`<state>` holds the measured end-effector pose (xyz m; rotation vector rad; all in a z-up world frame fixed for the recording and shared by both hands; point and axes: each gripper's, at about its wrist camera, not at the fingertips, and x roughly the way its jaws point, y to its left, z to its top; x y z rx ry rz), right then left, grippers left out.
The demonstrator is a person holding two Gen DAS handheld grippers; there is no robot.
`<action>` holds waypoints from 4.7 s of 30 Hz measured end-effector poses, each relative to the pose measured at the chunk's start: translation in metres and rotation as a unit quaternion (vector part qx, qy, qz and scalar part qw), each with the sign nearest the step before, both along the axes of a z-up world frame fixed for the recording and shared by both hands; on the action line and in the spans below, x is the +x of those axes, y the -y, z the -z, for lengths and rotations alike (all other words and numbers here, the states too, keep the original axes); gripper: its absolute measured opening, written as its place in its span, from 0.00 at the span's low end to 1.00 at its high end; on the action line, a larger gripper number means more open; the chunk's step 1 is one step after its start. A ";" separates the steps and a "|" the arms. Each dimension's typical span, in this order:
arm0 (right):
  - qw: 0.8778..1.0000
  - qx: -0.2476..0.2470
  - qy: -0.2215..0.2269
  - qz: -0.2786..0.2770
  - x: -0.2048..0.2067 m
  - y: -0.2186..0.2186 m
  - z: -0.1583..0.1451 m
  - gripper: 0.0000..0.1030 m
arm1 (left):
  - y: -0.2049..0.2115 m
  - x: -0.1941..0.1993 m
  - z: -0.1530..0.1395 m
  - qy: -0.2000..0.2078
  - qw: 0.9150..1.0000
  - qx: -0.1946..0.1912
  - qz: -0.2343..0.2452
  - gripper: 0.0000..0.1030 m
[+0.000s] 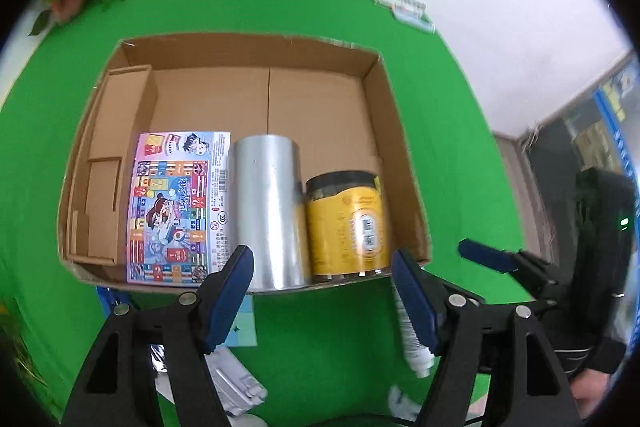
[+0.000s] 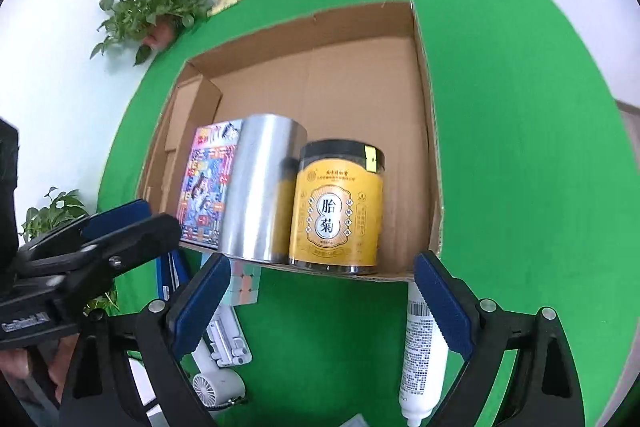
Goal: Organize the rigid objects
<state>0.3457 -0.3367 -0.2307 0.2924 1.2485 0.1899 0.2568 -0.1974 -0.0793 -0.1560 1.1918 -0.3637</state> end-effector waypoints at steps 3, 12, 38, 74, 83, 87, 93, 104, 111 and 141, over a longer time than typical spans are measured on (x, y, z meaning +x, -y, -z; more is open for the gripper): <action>1.000 0.007 0.022 -0.007 -0.015 0.005 -0.022 0.42 | -0.005 -0.016 -0.013 0.027 1.000 -0.013 0.006 0.04; 0.992 -0.047 0.114 0.029 -0.069 0.016 -0.073 0.99 | -0.001 -0.047 -0.044 0.100 0.993 0.030 -0.058 0.86; 0.995 -0.050 -0.071 0.042 -0.145 0.059 0.095 0.42 | -0.012 -0.102 0.007 -0.013 0.999 -0.026 -0.021 0.77; 0.989 0.091 -0.113 -0.023 -0.134 -0.048 0.137 0.37 | 0.015 -0.050 0.146 -0.182 0.977 -0.107 0.040 0.75; 0.985 0.104 -0.137 -0.029 -0.118 -0.084 0.152 0.39 | -0.005 -0.050 0.175 -0.223 0.971 -0.078 0.021 0.37; 0.984 0.100 -0.143 -0.043 -0.112 -0.095 0.151 0.38 | -0.011 -0.049 0.171 -0.226 0.971 -0.072 0.029 0.37; 0.988 0.100 -0.100 -0.059 -0.118 -0.085 0.104 0.38 | -0.005 -0.061 0.116 -0.165 0.982 -0.082 0.038 0.36; 0.994 0.083 0.020 -0.064 -0.081 -0.080 -0.006 0.38 | 0.002 -0.027 -0.003 -0.070 0.991 -0.105 0.048 0.35; 0.995 0.066 0.046 -0.055 -0.042 -0.052 -0.034 0.38 | 0.021 0.010 -0.017 -0.051 0.989 -0.128 0.049 0.34; 0.998 -0.040 -0.040 0.010 -0.012 0.143 0.126 0.70 | 0.078 0.041 0.055 -0.141 0.979 -0.107 0.104 0.06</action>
